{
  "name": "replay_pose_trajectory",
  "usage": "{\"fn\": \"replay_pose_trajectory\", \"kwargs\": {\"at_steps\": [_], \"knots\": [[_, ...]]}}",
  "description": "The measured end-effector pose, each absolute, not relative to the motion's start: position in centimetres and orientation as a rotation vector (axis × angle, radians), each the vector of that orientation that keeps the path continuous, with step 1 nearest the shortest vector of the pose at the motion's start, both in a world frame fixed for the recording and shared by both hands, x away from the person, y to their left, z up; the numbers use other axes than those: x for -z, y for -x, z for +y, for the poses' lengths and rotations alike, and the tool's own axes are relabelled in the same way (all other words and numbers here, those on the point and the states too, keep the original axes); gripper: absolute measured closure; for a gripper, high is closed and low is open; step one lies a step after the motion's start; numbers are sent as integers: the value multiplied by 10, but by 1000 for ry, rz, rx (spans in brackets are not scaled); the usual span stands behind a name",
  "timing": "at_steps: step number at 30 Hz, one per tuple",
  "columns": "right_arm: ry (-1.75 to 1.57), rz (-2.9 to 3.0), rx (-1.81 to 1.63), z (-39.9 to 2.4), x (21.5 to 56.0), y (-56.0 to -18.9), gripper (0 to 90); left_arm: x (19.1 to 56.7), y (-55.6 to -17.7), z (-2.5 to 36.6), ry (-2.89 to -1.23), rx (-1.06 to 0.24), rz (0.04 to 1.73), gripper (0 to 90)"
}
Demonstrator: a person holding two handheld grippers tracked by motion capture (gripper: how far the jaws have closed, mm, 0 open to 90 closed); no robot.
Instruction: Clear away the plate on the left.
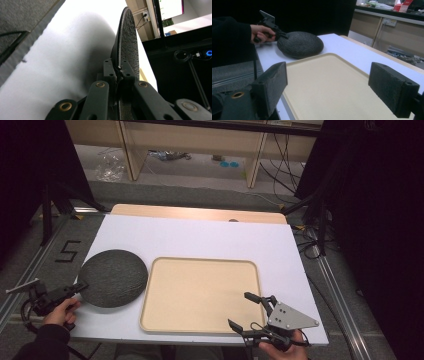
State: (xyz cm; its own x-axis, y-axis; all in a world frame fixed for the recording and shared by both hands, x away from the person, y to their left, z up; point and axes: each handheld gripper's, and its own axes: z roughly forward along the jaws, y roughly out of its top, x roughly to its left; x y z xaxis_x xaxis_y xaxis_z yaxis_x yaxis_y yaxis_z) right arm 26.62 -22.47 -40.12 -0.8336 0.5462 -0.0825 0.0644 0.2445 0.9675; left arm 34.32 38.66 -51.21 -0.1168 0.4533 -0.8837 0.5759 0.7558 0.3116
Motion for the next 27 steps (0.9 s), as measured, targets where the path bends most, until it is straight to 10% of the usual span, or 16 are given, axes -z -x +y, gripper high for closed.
{"fn": "replay_pose_trajectory", "kwargs": {"at_steps": [27], "knots": [[-567,2127,-1609,-223,402,-266,165,498,-349,375,-799,248,1680,843]]}}
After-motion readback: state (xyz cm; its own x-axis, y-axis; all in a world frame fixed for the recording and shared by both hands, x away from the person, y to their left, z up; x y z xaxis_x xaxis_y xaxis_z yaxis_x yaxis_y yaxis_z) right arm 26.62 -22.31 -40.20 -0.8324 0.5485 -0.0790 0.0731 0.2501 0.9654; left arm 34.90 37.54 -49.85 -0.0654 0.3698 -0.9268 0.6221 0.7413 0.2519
